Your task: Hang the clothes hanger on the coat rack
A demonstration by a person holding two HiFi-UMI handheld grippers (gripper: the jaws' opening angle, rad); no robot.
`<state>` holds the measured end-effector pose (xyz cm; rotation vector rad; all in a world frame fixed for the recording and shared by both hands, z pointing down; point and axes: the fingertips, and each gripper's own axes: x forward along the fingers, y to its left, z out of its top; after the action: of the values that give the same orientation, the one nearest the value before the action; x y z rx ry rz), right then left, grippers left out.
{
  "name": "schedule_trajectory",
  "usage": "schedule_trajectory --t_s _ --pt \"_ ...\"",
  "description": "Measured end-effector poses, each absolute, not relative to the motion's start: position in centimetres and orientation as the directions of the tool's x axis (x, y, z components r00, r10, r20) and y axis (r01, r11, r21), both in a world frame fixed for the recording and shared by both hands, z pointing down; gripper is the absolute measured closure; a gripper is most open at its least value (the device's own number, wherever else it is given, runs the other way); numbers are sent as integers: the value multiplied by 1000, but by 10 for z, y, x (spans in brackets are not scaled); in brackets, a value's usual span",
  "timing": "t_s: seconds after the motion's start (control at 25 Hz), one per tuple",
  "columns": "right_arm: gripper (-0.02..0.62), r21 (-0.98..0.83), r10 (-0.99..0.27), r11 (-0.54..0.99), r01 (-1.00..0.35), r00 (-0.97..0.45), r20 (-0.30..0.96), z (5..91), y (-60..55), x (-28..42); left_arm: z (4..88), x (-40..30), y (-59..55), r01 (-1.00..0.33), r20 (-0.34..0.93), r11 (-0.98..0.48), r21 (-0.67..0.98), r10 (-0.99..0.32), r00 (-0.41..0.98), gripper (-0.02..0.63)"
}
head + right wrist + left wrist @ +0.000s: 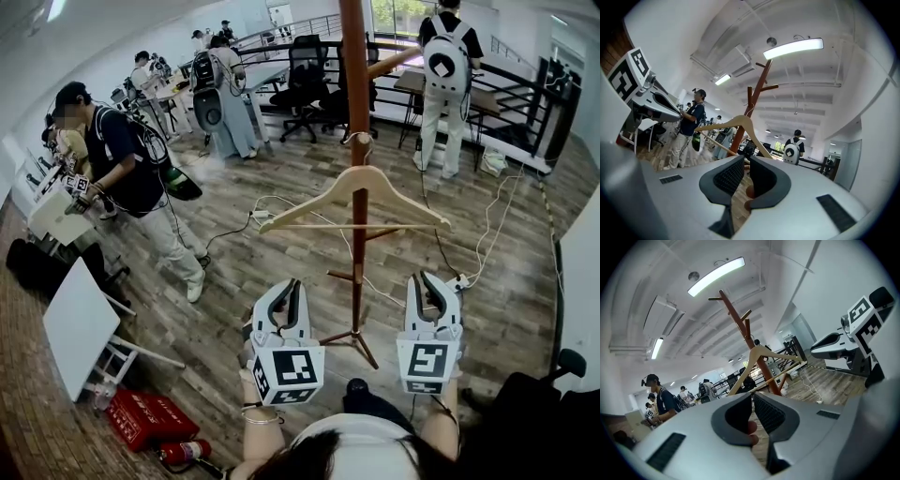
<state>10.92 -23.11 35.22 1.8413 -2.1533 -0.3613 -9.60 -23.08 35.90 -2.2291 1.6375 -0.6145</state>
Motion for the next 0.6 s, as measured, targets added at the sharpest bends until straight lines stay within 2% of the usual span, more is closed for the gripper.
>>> schedule_trajectory --t_s 0.6 --pt "546 287 -983 182 -940 -175 51 355 -176 86 365 -106 -179 -859 142 -326 -396 -945 293 591"
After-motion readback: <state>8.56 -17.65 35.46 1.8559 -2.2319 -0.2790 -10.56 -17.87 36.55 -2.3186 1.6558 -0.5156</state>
